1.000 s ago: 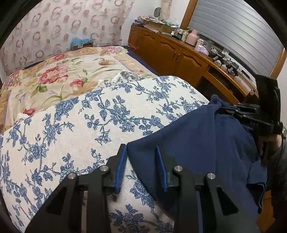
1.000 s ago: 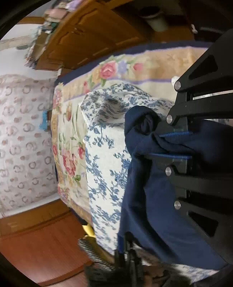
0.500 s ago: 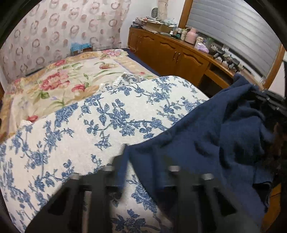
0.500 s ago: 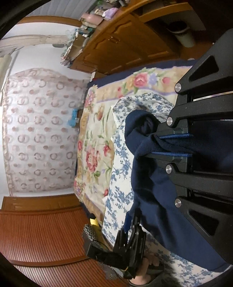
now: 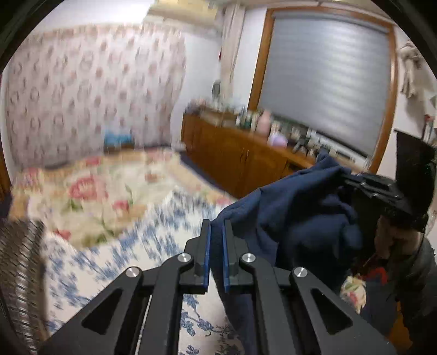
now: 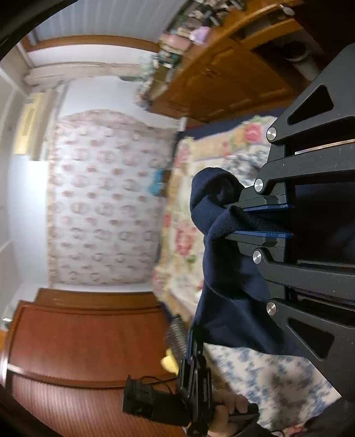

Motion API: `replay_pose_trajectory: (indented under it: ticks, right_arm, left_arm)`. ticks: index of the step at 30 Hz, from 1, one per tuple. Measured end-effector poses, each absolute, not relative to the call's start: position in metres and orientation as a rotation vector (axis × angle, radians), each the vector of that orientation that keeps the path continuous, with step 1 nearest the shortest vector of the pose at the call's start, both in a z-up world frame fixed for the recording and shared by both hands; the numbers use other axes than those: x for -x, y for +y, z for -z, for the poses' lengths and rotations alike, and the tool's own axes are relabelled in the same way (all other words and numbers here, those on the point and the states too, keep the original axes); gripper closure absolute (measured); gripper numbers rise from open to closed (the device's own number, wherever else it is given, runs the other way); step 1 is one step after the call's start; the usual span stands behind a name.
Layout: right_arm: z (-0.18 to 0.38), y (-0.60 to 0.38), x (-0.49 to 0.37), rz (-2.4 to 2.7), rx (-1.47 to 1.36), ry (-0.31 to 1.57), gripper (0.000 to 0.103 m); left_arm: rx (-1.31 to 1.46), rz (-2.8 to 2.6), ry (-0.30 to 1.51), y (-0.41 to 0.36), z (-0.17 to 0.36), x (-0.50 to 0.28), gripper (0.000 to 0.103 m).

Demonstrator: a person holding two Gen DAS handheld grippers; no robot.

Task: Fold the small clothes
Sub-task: 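Lift the shirt high with the right gripper while the left gripper grasps another edge, then lay the navy shirt flat on the bed and open both grippers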

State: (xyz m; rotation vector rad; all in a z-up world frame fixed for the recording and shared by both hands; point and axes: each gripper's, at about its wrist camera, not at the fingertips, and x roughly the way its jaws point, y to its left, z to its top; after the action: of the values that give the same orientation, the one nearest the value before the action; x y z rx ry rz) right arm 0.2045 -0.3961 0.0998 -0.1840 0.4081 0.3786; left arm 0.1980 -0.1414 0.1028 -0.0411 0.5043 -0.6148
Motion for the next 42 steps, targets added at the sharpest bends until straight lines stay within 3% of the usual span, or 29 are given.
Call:
replay_pose_trajectory:
  ticks: [8, 20, 25, 28, 31, 32, 34, 38, 42]
  right_arm:
    - [-0.173, -0.366, -0.137, -0.406, 0.170, 0.213, 0.095]
    - [-0.200, -0.316, -0.075, -0.576, 0.180, 0.153, 0.095]
    - [-0.179, -0.291, -0.116, -0.591, 0.200, 0.237, 0.095]
    - [-0.137, -0.270, -0.186, -0.513, 0.215, 0.349, 0.091]
    - [-0.077, -0.248, -0.265, -0.383, 0.296, 0.527, 0.065]
    - [-0.055, -0.243, -0.287, -0.344, 0.329, 0.581, 0.064]
    - [-0.027, -0.245, -0.304, -0.299, 0.350, 0.636, 0.059]
    - [0.004, -0.260, -0.297, -0.330, 0.314, 0.695, 0.057]
    - [0.011, -0.267, -0.257, -0.365, 0.291, 0.706, 0.057]
  left_arm:
    - [0.047, 0.547, 0.287, -0.077, -0.181, -0.113, 0.099]
    - [0.010, 0.459, 0.192, -0.002, -0.217, -0.048, 0.099]
    - [-0.013, 0.401, 0.302, 0.005, -0.175, -0.105, 0.097]
    - [-0.034, 0.326, 0.437, 0.005, -0.128, -0.171, 0.092]
    - [-0.010, 0.291, 0.600, 0.012, -0.068, -0.220, 0.080]
    - [-0.010, 0.288, 0.619, 0.012, -0.056, -0.223, 0.071]
    - [-0.006, 0.295, 0.659, 0.007, -0.032, -0.220, 0.062]
    - [-0.035, 0.322, 0.714, -0.005, 0.001, -0.204, 0.051]
    - [-0.046, 0.343, 0.729, -0.014, 0.013, -0.174, 0.050]
